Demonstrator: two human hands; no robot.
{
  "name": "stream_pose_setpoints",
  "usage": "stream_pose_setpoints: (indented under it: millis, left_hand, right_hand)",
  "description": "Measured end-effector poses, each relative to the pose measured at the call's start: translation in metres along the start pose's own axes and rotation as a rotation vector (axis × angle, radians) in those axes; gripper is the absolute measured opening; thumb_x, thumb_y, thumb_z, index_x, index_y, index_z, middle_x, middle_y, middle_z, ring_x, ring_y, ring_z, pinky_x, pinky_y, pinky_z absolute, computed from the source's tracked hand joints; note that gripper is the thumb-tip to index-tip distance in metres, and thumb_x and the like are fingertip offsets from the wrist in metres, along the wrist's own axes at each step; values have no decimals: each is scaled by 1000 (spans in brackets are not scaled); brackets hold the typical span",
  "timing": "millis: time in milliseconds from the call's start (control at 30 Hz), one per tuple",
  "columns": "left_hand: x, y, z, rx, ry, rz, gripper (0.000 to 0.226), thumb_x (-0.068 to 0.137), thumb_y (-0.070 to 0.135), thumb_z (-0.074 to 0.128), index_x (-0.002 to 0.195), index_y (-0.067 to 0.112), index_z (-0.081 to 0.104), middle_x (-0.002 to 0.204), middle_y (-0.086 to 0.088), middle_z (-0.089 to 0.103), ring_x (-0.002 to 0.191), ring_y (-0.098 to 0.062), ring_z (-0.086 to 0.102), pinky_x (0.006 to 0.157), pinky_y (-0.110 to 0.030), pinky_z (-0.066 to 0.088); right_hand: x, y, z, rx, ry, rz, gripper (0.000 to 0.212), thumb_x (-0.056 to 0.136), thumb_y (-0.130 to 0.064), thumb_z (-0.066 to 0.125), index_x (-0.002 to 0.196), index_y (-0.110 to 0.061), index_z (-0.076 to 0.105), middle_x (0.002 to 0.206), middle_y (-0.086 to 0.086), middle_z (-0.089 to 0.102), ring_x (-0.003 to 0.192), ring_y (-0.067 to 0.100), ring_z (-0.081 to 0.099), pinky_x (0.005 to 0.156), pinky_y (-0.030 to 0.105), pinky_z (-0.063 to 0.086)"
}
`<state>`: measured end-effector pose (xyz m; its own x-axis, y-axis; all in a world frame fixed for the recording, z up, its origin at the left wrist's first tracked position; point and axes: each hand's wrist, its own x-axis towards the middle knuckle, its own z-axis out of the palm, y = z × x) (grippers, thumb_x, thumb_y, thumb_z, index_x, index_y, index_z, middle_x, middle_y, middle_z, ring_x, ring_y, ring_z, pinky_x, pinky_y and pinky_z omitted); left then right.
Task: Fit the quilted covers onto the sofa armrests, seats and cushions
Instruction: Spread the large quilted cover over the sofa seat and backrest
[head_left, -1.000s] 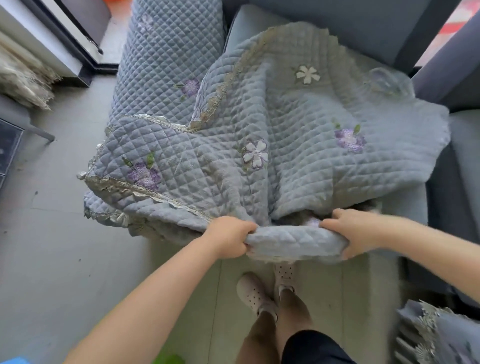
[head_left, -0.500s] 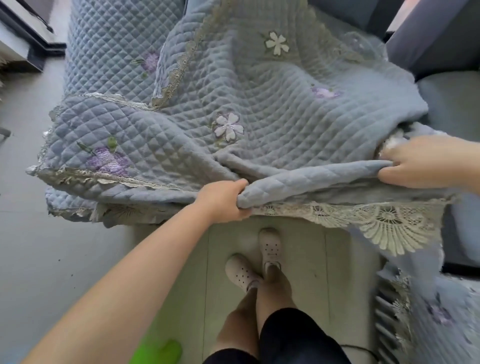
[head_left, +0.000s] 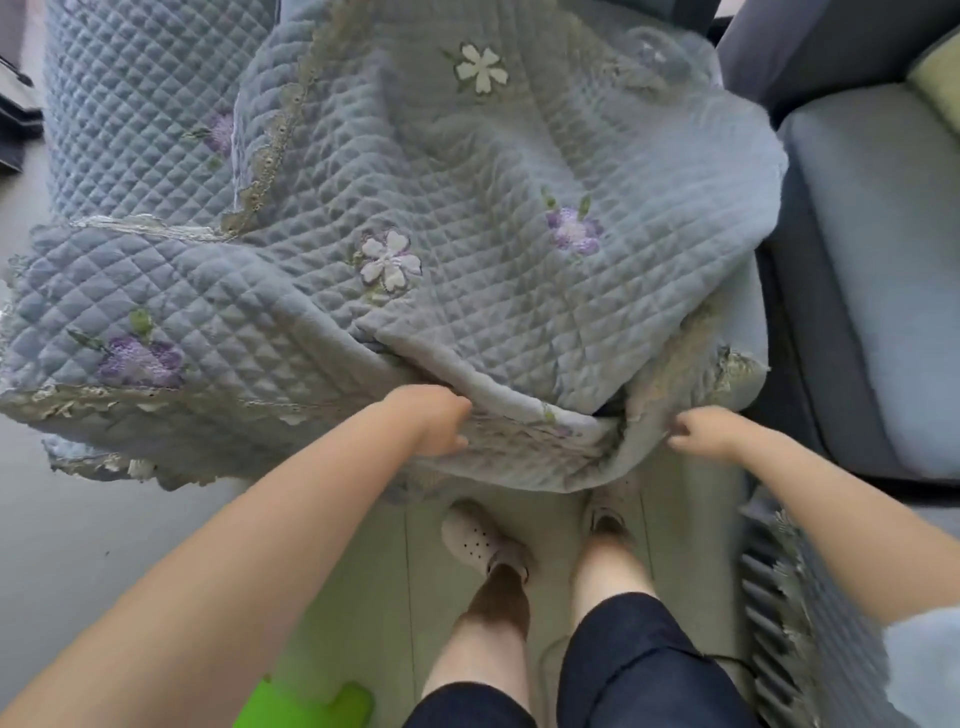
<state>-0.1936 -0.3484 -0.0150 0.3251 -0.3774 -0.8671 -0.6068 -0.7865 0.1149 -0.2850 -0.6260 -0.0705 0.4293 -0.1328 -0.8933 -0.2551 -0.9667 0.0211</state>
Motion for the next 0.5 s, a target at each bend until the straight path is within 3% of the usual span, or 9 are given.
stream_pose_setpoints:
  millis: [67, 133, 200, 300, 400, 467, 500]
  left_hand:
    - [11, 11, -15, -22, 61, -13, 37, 96, 31, 40, 127, 10, 43, 125, -10, 52, 112, -27, 51, 83, -33, 41]
    - [23, 22, -24, -62, 134, -49, 33, 97, 32, 39, 118, 10, 49, 118, -10, 56, 105, -27, 54, 77, -33, 42]
    - [40, 39, -36, -178, 236, -100, 35, 95, 39, 42, 112, 10, 50, 111, -10, 59, 99, -27, 55, 73, -33, 42]
    - [71, 70, -47, -377, 317, -124, 57, 84, 53, 54, 122, 12, 42, 119, -7, 53, 105, -25, 53, 79, -35, 47]
    - [107, 118, -55, -376, 301, -232, 81, 75, 62, 58, 130, 9, 31, 129, -9, 39, 118, -27, 44, 88, -37, 44]
    - [128, 144, -60, -304, 279, -342, 78, 80, 58, 54, 131, 5, 30, 127, -12, 36, 118, -31, 42, 88, -38, 43]
    - [138, 155, -64, -310, 280, -397, 65, 86, 50, 51, 128, 4, 33, 126, -13, 38, 116, -32, 43, 86, -38, 43]
  right_hand:
    - [15, 16, -14, 140, 236, 42, 34, 93, -24, 42, 118, -3, 53, 122, 19, 55, 110, 30, 54, 80, 32, 42]
    - [28, 24, -29, 357, 431, 88, 34, 89, -25, 51, 114, -1, 54, 116, 21, 56, 107, 34, 54, 77, 33, 41]
    - [43, 30, -46, 756, 507, 41, 42, 83, -22, 61, 119, -3, 51, 119, 18, 54, 114, 34, 51, 84, 35, 43]
    - [53, 27, -65, 1221, 531, -130, 64, 76, -13, 73, 130, -4, 41, 126, 7, 49, 123, 20, 44, 94, 28, 38]
    - [76, 42, -84, 1080, 428, -146, 80, 75, -22, 75, 139, -10, 28, 134, 6, 45, 126, 21, 42, 94, 22, 38]
    - [91, 53, -97, 725, 238, -197, 60, 84, -29, 64, 136, -14, 37, 135, 5, 47, 126, 22, 43, 87, 18, 37]
    - [97, 64, -103, 581, 207, -230, 52, 87, -30, 59, 134, -15, 42, 135, 4, 49, 125, 22, 44, 88, 18, 36]
